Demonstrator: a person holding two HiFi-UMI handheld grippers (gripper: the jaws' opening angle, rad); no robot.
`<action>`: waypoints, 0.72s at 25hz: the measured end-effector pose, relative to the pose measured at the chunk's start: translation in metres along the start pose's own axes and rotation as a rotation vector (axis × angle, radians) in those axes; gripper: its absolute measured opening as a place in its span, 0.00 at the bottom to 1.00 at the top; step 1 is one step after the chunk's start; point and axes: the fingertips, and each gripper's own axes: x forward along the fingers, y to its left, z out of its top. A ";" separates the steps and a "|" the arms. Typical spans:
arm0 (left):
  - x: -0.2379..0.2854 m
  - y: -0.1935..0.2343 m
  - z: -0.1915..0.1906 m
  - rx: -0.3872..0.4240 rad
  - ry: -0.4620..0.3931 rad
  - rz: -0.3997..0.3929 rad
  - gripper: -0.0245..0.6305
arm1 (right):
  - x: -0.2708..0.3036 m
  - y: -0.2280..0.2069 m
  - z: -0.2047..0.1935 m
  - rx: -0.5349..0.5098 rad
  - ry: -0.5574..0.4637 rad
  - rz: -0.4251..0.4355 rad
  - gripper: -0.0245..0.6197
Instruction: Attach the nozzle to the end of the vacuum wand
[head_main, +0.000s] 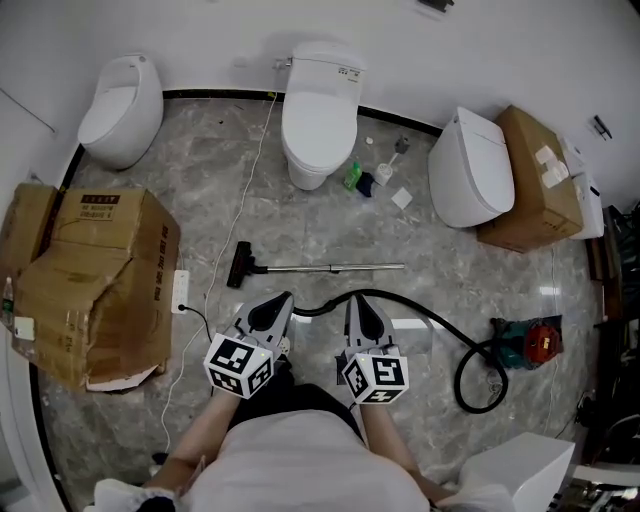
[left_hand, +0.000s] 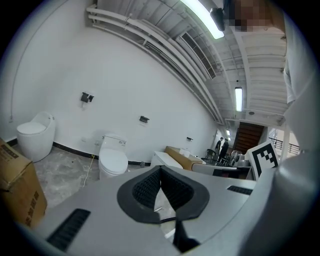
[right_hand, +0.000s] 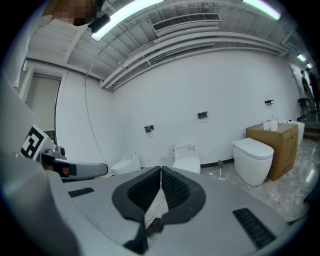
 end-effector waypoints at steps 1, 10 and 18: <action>0.002 0.005 0.001 0.001 0.001 -0.004 0.05 | 0.005 0.001 0.000 -0.003 0.000 -0.001 0.07; 0.020 0.029 -0.005 0.031 0.053 -0.057 0.05 | 0.039 0.004 0.017 -0.030 -0.063 0.078 0.06; 0.044 0.038 -0.002 0.058 0.024 -0.075 0.05 | 0.056 -0.031 0.038 0.025 -0.168 0.107 0.06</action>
